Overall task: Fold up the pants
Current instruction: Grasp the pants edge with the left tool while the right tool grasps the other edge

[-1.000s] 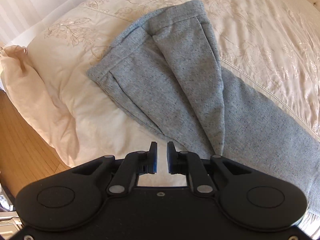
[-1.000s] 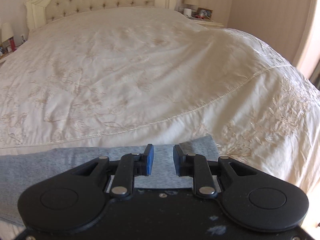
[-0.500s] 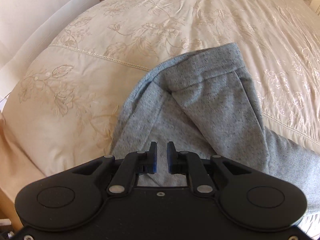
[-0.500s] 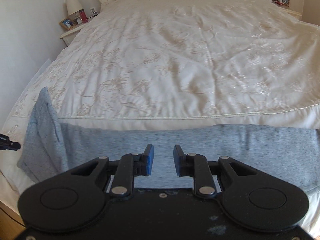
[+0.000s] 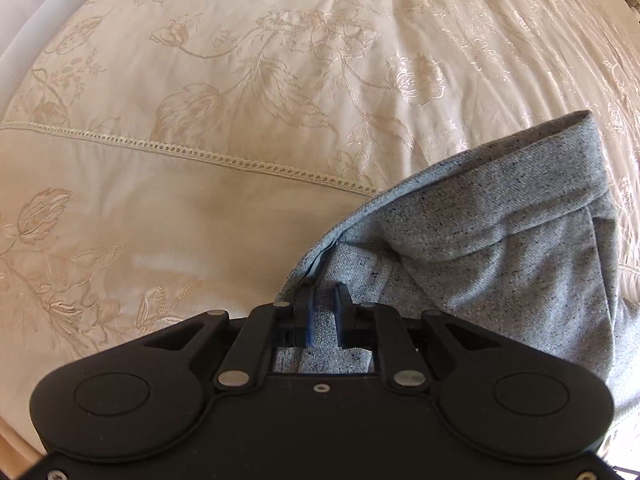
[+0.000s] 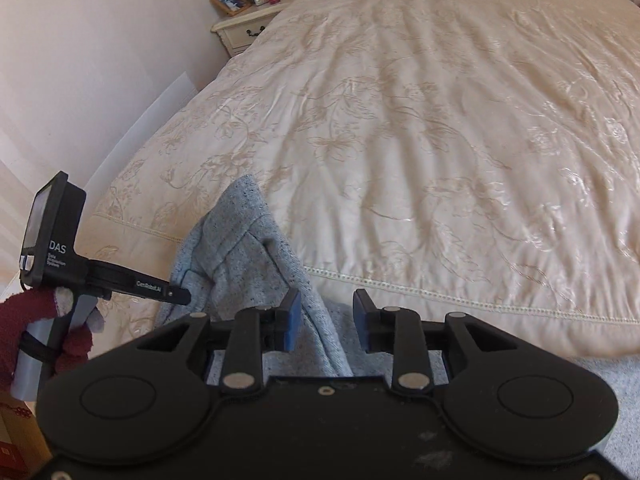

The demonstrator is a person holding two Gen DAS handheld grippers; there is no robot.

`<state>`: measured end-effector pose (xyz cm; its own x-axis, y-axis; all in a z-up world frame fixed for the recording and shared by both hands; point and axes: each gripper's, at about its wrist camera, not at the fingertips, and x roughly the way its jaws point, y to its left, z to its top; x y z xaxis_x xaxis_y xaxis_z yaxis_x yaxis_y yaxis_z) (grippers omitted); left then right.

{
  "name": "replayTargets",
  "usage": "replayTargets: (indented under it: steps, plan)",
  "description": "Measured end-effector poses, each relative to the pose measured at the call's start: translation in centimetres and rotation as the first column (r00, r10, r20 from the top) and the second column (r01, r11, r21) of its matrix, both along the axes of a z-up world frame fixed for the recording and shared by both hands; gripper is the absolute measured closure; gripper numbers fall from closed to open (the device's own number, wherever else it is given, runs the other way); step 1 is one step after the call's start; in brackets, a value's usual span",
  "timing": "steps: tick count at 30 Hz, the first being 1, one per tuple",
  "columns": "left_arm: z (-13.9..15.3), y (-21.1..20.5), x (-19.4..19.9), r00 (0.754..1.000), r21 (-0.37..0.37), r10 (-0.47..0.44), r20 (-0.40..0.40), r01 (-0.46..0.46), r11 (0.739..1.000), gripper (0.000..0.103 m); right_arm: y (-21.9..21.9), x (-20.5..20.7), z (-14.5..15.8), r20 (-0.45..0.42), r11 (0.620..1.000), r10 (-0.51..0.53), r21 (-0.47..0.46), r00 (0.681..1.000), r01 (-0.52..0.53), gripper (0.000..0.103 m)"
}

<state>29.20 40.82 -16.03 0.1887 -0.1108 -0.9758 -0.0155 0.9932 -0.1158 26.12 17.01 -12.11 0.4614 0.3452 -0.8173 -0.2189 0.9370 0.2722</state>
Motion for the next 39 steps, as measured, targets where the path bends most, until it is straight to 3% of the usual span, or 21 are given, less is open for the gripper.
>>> replayTargets:
  steps: [7, 12, 16, 18, 19, 22, 25, 30, 34, 39]
  plan:
    - [-1.6, 2.0, 0.7, 0.998, -0.113, 0.028, -0.050, -0.034, 0.993, 0.080, 3.4, 4.0, -2.4, -0.071, 0.992, 0.126, -0.004, 0.989, -0.126, 0.070]
    - [-2.0, 3.3, 0.9, 0.998, -0.171, 0.023, -0.061, -0.033, 0.985, 0.079, 4.6, 3.8, -2.6, -0.097, 0.983, 0.183, 0.020, 0.978, -0.181, 0.066]
    - [-2.5, 4.0, 1.2, 0.995, -0.205, 0.048, -0.086, -0.065, 0.977, 0.079, 6.2, 3.3, -3.0, -0.072, 0.972, 0.228, -0.049, 0.971, -0.232, 0.067]
    - [-2.4, 3.9, 1.3, 0.995, -0.204, 0.037, -0.087, -0.055, 0.978, 0.079, 6.8, 2.6, -2.7, -0.055, 0.961, 0.266, -0.059, 0.962, -0.269, 0.078]
    - [-2.2, 3.9, 1.3, 0.996, -0.202, 0.028, -0.088, -0.045, 0.978, 0.079, 7.2, 1.8, -2.0, -0.037, 0.953, 0.296, -0.059, 0.954, -0.298, 0.096]
    - [-1.9, 4.2, 1.5, 0.995, -0.215, 0.012, -0.095, -0.032, 0.976, 0.079, 8.7, -1.6, 0.2, 0.014, 0.926, 0.377, -0.040, 0.926, -0.376, 0.095]
    - [-1.7, 5.2, 1.2, 0.994, -0.241, 0.004, -0.106, -0.029, 0.970, 0.078, 10.8, -5.1, -0.2, 0.003, 0.886, 0.461, -0.056, 0.888, -0.460, 0.095]
    - [-1.3, 7.5, 0.0, 0.995, -0.128, -0.009, -0.095, -0.003, 0.992, 0.083, 13.6, -9.5, -3.8, -0.060, 0.845, 0.518, -0.116, 0.853, -0.522, 0.095]
    - [-0.9, 9.7, -0.7, 0.994, -0.125, 0.052, -0.091, -0.063, 0.990, 0.083, 14.7, -11.2, -5.1, -0.071, 0.829, 0.529, -0.166, 0.845, -0.533, 0.095]
    - [2.1, 10.3, -1.9, 0.996, -0.078, 0.093, 0.006, -0.092, 0.993, 0.084, 15.4, -11.8, -5.4, -0.077, 0.833, 0.518, -0.181, 0.852, -0.523, 0.095]
